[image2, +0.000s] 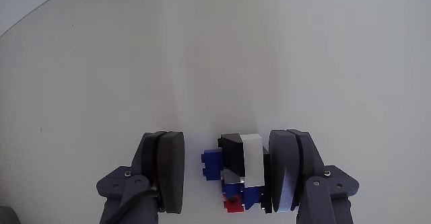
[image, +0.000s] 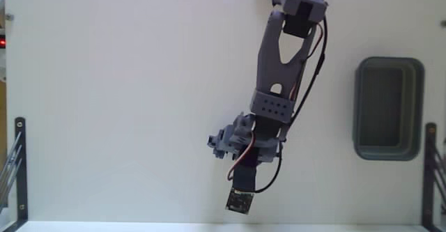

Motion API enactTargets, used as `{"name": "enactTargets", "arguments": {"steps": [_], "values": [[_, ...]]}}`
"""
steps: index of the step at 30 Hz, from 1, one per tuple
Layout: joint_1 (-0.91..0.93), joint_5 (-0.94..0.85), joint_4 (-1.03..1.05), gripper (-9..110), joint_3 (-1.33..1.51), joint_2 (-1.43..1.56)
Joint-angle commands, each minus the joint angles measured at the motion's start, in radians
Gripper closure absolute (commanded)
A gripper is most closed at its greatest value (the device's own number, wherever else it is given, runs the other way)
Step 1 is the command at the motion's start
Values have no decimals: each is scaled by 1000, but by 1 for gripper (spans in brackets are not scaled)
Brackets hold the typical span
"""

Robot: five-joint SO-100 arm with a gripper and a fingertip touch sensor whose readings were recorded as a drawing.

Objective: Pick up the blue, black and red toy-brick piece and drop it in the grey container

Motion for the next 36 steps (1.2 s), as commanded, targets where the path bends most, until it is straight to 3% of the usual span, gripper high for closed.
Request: {"name": "enactTargets", "arguments": {"steps": [1,36], "values": [[13,5,-19,28,1,101],[13,5,-19,38,1,101]]}}
